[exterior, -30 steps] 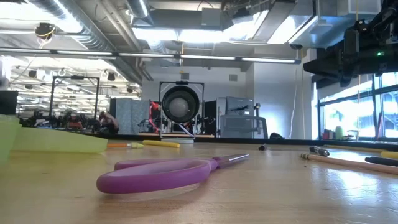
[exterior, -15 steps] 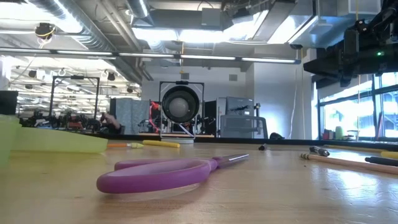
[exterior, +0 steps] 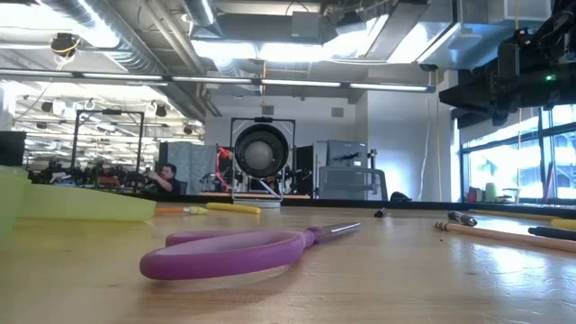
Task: Pick & place school supplies into a supply box
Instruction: Put the orange pencil into the yellow supply box
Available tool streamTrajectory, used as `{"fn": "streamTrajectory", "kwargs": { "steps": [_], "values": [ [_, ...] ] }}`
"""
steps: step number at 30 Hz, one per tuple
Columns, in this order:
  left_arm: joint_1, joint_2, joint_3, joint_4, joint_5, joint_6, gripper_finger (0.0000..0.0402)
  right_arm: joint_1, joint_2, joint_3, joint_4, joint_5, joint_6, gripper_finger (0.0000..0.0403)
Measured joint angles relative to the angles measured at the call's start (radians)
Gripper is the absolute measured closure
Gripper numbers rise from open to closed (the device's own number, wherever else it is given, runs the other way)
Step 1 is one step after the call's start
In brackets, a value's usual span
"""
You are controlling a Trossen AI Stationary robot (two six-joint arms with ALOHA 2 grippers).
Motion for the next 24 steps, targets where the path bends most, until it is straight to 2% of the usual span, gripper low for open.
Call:
{"fn": "streamTrajectory", "kwargs": {
  "steps": [6, 11, 15, 20, 24],
  "values": [
    [0.005, 0.0, 0.0, -0.035, 0.003, -0.033, 0.0333, 0.0, 0.0, 0.0, 0.0, 0.0, 0.001, 0.0336],
    [0.005, 0.0, 0.0, -0.114, 0.025, -0.127, 0.0295, 0.0, 0.0, 0.0, 0.0, 0.0, 0.0, 0.0336],
    [0.005, 0.0, 0.0, -0.108, 0.067, -0.103, 0.0262, 0.0, 0.0, 0.0, 0.0, 0.0, 0.0, 0.0336],
    [0.012, 0.0, 0.031, -0.122, 0.043, -0.002, 0.024, 0.0, 0.0, 0.0, 0.0, 0.0, 0.0, 0.0336],
    [0.032, -0.029, 0.073, -0.198, -0.052, 0.002, 0.0238, 0.0, 0.0, 0.0, 0.0, 0.0, 0.0, 0.0336]
  ]
}}
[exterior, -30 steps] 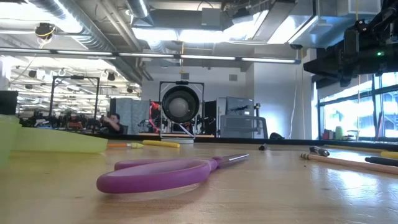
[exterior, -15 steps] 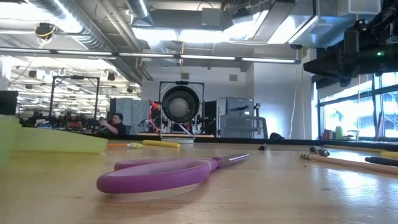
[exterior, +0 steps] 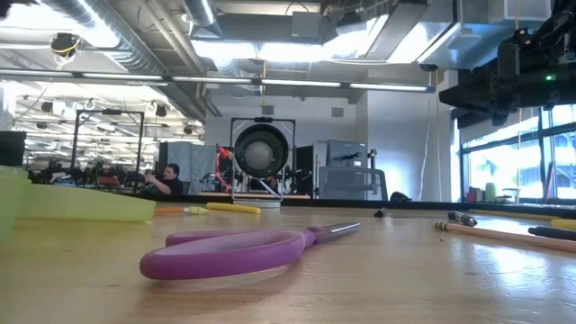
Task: Pick & place school supplies into a supply box
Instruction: Put the orange pencil into the yellow supply box
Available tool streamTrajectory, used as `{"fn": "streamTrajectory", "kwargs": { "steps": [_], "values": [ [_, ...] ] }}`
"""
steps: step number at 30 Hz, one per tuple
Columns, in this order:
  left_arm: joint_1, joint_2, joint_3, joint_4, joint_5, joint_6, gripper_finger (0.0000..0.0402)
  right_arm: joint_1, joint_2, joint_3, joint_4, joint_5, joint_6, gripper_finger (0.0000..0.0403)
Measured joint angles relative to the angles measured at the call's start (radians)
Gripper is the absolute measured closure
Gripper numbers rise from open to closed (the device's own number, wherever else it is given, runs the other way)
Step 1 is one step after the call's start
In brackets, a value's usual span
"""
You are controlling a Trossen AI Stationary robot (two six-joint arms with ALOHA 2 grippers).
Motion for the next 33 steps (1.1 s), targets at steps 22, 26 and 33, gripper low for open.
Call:
{"fn": "streamTrajectory", "kwargs": {
  "steps": [22, 26, 33],
  "values": [
    [0.655, -0.131, 0.018, -0.031, -0.403, 0.485, 0.024, 0.0, 0.0, 0.0, 0.0, 0.0, -0.004, 0.0336],
    [0.734, -0.131, 0.018, 0.015, -0.416, 0.531, 0.0242, 0.0, 0.0, 0.0, 0.0, 0.0, -0.004, 0.0336],
    [0.82, -0.131, 0.018, 0.018, -0.385, 0.549, 0.0242, 0.0, 0.0, 0.0, 0.0, 0.0, -0.004, 0.0336]
  ]
}}
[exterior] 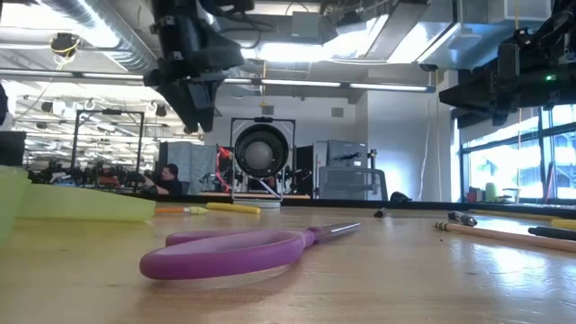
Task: Pick & place school supplies into a supply box
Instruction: Put the orange pencil into the yellow supply box
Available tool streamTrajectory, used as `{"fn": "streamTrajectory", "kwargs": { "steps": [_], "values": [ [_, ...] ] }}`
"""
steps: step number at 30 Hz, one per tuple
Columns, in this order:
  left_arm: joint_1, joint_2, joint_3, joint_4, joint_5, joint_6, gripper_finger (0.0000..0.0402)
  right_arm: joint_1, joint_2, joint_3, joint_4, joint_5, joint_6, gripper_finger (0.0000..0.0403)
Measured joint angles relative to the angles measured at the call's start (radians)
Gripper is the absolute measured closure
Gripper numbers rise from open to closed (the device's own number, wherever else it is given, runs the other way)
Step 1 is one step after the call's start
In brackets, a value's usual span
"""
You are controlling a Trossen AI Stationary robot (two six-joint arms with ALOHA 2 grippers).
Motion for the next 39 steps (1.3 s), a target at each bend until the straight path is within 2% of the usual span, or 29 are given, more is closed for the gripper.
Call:
{"fn": "streamTrajectory", "kwargs": {
  "steps": [7, 12, 20, 29, 34, 39],
  "values": [
    [0.056, 0.094, 0.0, 0.012, 0.11, 0.06, 0.0246, 0.0, 0.0, 0.0, 0.0, 0.0, 0.0, 0.0336],
    [0.085, 0.195, -0.001, 0.026, 0.115, 0.079, 0.0247, 0.0, 0.0, 0.0, 0.0, 0.0, 0.0, 0.0336],
    [0.125, 0.301, -0.001, 0.075, 0.248, 0.158, 0.0247, 0.0, 0.0, 0.0, 0.0, 0.0, 0.0, 0.0336],
    [0.131, 0.348, 0.0, 0.091, 0.27, 0.209, 0.0254, 0.0, 0.0, 0.0, -0.001, 0.0, -0.002, 0.0336],
    [0.138, 0.37, 0.004, 0.093, 0.318, 0.254, 0.027, 0.0, 0.0, 0.0, -0.001, 0.0, -0.003, 0.0336],
    [0.138, 0.37, 0.003, 0.099, 0.332, 0.254, 0.0308, 0.0, 0.0, 0.0, -0.001, 0.0, -0.003, 0.0336]
  ]
}}
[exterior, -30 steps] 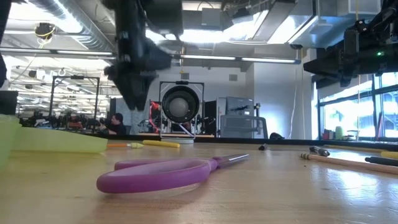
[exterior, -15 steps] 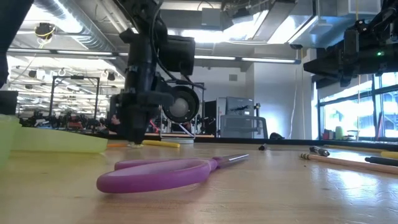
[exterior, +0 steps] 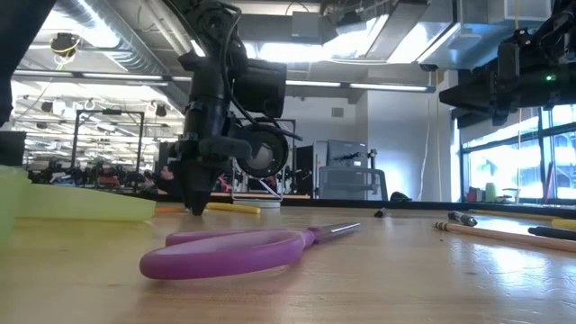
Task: Pick & place school supplies into a supply box
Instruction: Put the orange pencil into the yellow supply box
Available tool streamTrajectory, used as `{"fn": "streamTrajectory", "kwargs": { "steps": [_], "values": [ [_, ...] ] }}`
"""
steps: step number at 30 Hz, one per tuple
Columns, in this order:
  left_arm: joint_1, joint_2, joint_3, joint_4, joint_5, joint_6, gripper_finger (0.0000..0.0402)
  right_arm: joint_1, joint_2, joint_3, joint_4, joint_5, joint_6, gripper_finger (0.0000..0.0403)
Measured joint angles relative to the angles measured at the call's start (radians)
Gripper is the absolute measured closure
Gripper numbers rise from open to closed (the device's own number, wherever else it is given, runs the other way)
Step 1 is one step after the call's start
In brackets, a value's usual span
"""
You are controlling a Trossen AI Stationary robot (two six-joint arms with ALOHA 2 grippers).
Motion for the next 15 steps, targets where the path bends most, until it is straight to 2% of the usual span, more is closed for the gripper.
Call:
{"fn": "streamTrajectory", "kwargs": {
  "steps": [8, 15],
  "values": [
    [-0.002, 0.0, -0.001, -0.002, -0.005, 0.02, 0.0378, 0.0, 0.0, 0.0, 0.0, 0.0, 0.0, 0.0336],
    [-0.001, -0.013, -0.003, -0.008, 0.007, 0.043, 0.0386, 0.0, 0.0, 0.0, 0.0, 0.0, 0.0, 0.0336]
  ]
}}
